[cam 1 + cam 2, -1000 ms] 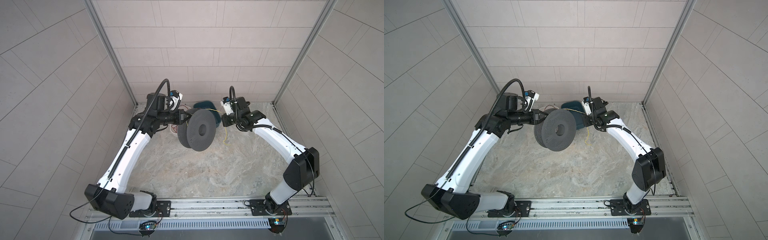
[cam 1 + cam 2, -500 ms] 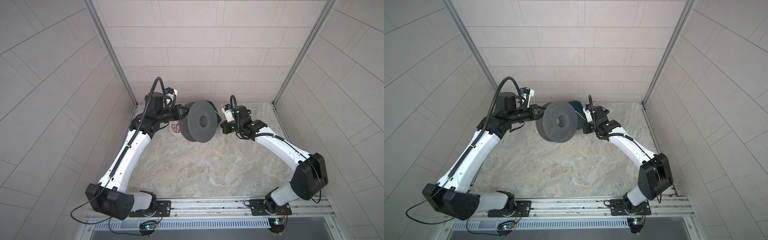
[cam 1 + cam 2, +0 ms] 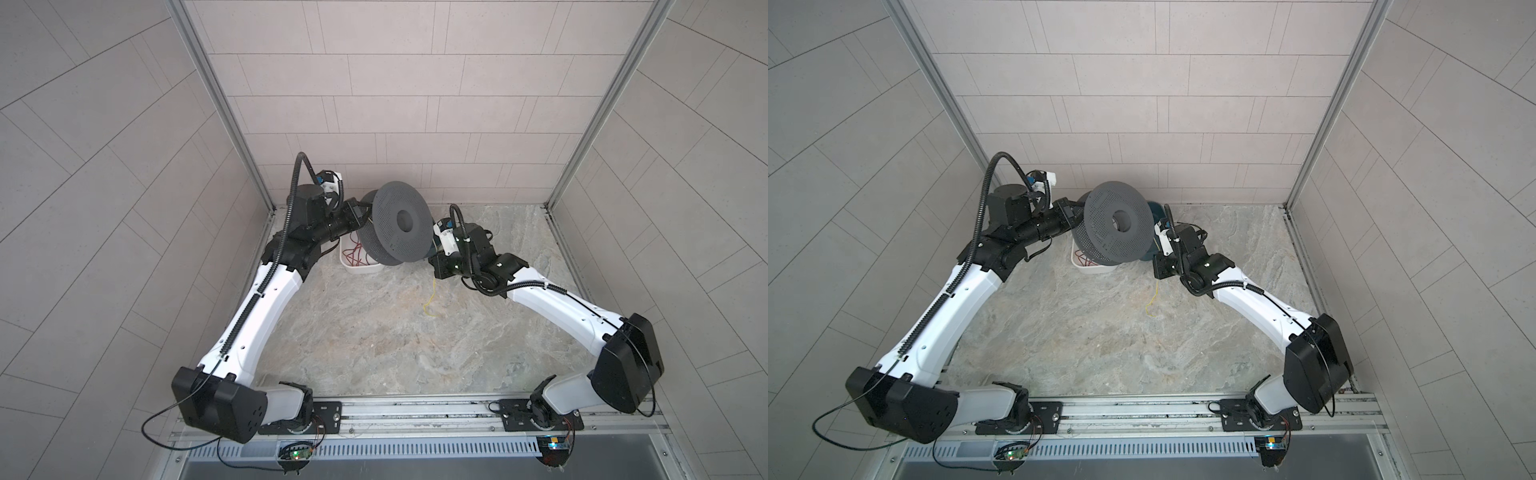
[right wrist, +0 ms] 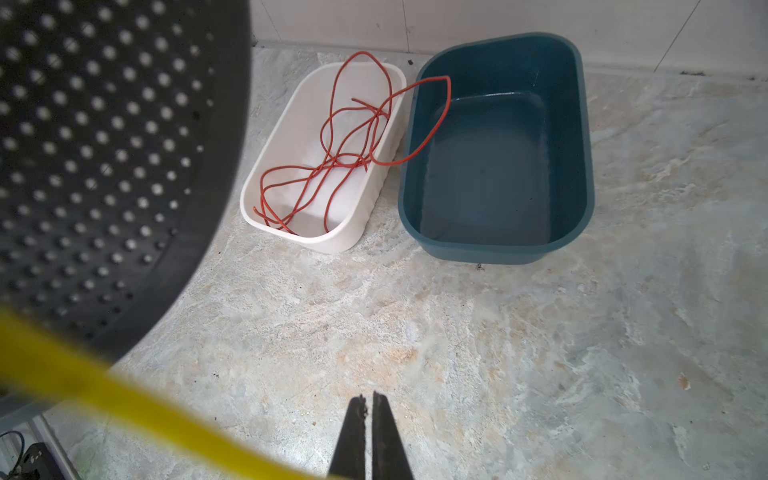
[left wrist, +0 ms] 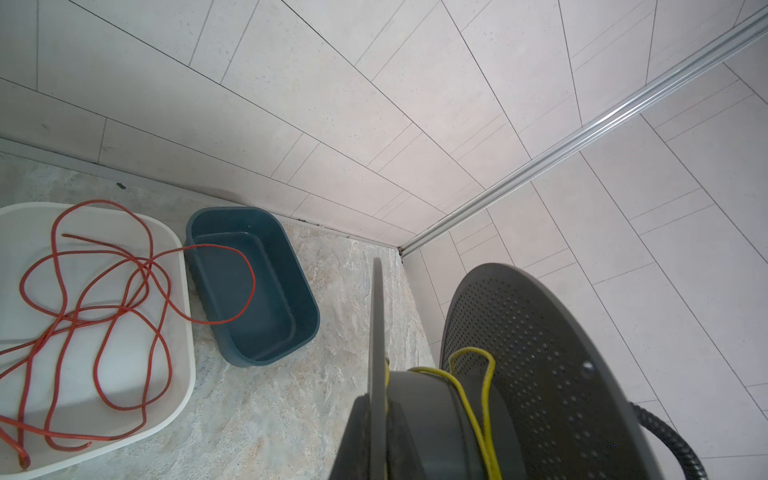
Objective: Wrap the cables
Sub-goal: 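Bring the cable down under the spool with the right gripper while the left tilts it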
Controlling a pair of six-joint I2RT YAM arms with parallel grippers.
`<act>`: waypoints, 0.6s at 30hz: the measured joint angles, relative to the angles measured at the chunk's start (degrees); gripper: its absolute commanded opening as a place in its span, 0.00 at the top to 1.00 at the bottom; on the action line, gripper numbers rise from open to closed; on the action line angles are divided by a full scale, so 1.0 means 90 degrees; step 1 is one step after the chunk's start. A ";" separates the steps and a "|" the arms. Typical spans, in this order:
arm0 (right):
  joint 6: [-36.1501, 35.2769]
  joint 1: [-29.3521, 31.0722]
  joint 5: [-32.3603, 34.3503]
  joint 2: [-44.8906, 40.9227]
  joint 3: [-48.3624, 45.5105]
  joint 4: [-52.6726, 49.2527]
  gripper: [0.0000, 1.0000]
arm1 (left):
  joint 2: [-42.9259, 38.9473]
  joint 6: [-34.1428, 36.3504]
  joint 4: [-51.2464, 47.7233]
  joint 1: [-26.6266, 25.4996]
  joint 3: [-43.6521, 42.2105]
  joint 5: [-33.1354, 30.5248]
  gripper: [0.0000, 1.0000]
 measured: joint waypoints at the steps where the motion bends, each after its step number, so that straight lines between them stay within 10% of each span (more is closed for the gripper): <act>1: 0.0010 0.0058 0.0061 -0.0061 -0.0034 0.0034 1.00 | -0.0034 -0.0051 0.0034 -0.0002 -0.0049 -0.0097 1.00; 18: 0.0206 0.1175 0.0542 -0.0177 0.0141 0.0189 1.00 | -0.0493 -0.0379 0.0158 -0.0005 -0.0627 -0.1817 1.00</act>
